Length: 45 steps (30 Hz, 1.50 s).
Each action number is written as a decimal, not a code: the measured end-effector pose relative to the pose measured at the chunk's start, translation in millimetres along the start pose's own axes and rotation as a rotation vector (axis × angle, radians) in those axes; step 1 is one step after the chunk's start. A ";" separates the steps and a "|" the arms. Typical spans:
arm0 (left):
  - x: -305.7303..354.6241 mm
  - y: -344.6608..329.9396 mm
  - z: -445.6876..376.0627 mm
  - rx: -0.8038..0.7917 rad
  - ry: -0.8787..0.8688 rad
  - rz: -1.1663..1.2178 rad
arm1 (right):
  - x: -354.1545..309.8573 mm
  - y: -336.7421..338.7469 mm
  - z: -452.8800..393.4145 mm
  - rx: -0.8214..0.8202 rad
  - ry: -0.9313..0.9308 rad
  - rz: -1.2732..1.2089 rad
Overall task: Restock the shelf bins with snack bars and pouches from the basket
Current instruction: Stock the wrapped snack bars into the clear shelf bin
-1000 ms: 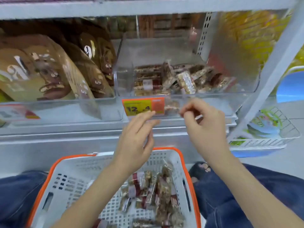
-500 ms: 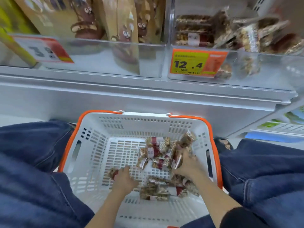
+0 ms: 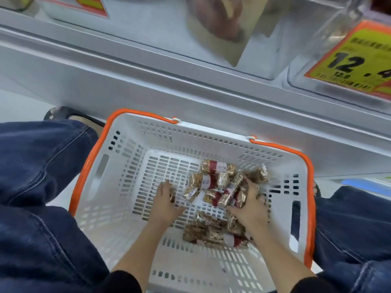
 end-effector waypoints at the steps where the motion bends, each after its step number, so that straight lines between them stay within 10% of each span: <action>1: 11.5 -6.7 -4.0 -0.028 -0.082 -0.021 | -0.1 -0.8 -2.1 0.005 0.001 0.002; 11: 43.2 -37.7 -30.2 -0.037 -0.055 -0.497 | -1.7 -7.6 2.0 0.056 -0.020 -0.013; 20: 39.7 -13.9 -20.5 -0.038 -0.023 -0.313 | -15.7 -0.6 9.6 -0.003 -0.041 -0.269; 27: 51.0 35.4 30.2 0.065 0.098 -0.030 | -71.5 46.1 51.2 0.094 0.321 -0.521; 33: 122.2 96.4 113.0 0.270 -0.277 0.485 | -97.7 116.5 126.3 0.251 0.520 -0.922; 45: 380.9 184.3 266.0 0.271 -0.975 0.317 | -22.5 378.9 234.1 0.987 0.814 -0.984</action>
Point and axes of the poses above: each hand's wrist, its own z-axis away from the middle knuckle, its own y-axis out of the back of the hand, x = y × z, the point moved 7 cm from there along -z, towards the middle knuckle
